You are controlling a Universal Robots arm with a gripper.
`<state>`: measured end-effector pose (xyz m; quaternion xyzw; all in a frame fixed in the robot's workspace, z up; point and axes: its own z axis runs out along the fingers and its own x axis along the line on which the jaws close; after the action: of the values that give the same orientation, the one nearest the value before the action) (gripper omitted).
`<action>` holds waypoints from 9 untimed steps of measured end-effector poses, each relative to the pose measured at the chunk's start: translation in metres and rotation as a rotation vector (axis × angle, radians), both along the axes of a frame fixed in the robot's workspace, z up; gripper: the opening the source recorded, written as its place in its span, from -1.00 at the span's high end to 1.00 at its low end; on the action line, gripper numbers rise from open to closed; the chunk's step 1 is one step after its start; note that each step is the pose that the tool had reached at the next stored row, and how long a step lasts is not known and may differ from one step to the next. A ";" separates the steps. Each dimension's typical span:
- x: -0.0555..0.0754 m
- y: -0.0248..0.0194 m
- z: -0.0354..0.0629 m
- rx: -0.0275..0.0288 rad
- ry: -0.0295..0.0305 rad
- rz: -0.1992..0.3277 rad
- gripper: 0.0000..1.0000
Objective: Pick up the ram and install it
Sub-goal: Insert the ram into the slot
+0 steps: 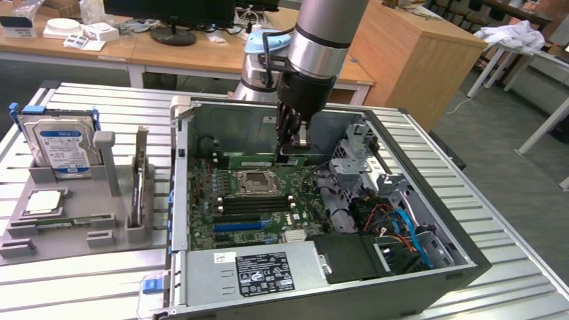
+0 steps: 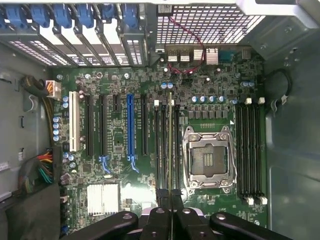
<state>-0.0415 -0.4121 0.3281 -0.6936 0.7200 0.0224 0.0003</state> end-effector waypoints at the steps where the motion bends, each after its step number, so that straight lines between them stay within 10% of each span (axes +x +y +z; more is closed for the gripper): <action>1: 0.000 0.0000 -0.0019 0.0002 -0.0006 0.000 0.76; 9: 0.000 0.0000 -0.0061 0.0000 -0.0023 0.000 0.76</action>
<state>-0.0415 -0.4121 0.3220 -0.6936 0.7201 0.0216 0.0011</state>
